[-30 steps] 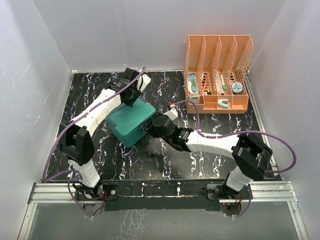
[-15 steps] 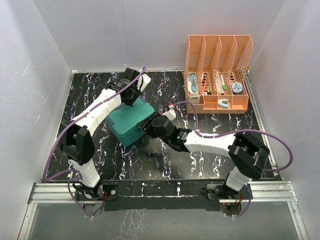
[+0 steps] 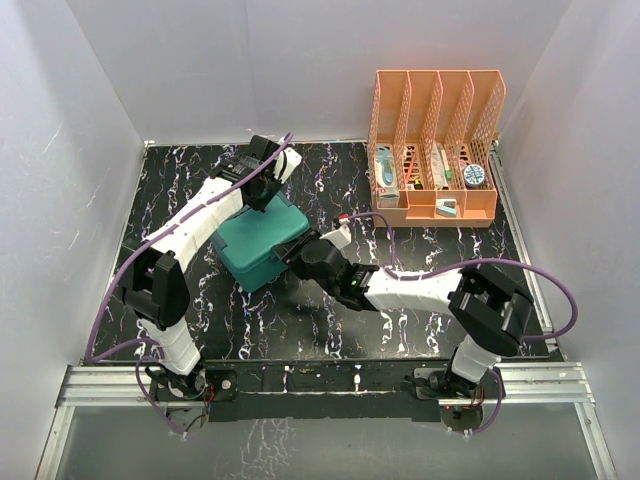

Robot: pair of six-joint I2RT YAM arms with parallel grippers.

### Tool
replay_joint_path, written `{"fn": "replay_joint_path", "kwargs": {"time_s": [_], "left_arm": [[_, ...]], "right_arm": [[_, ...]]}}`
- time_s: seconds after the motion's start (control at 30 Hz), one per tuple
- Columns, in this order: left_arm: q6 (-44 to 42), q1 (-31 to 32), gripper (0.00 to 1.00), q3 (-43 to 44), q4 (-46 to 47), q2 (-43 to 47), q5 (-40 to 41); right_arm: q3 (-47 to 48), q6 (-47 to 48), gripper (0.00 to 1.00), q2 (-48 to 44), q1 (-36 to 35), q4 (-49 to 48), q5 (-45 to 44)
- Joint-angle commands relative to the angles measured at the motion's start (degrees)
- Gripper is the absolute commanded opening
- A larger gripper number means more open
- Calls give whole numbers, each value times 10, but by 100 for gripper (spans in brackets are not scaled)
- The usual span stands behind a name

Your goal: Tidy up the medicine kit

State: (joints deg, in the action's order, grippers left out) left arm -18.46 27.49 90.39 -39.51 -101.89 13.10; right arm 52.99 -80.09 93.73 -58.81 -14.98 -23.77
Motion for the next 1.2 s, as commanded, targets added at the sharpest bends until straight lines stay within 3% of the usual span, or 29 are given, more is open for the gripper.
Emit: {"fn": "replay_joint_path", "kwargs": {"time_s": [0.0,0.27,0.47,0.73,0.83,0.9,1.0,1.17], "left_arm": [[39,14,0,-60,-116,-85,-137],[42,14,0,-59,-119,-69,-132],[42,2,1,35,-153,-21,-119],[44,-123,32,143,-173,53,-158],[27,-175,47,135,-176,79,-159],[14,-210,51,116,-176,99,-165],[-15,-266,47,76,-183,121,-176],[-52,-335,12,-29,-203,157,-221]], "right_arm": [[-9,-20,36,25,-4,-43,-38],[-5,-17,40,15,-16,-26,-46],[50,16,55,-73,-44,166,-83],[123,79,57,-206,-30,345,-146],[162,139,56,-195,30,373,-105],[171,179,51,-179,83,362,-50],[190,247,41,-137,153,349,11],[219,309,25,-62,215,315,84]]}}
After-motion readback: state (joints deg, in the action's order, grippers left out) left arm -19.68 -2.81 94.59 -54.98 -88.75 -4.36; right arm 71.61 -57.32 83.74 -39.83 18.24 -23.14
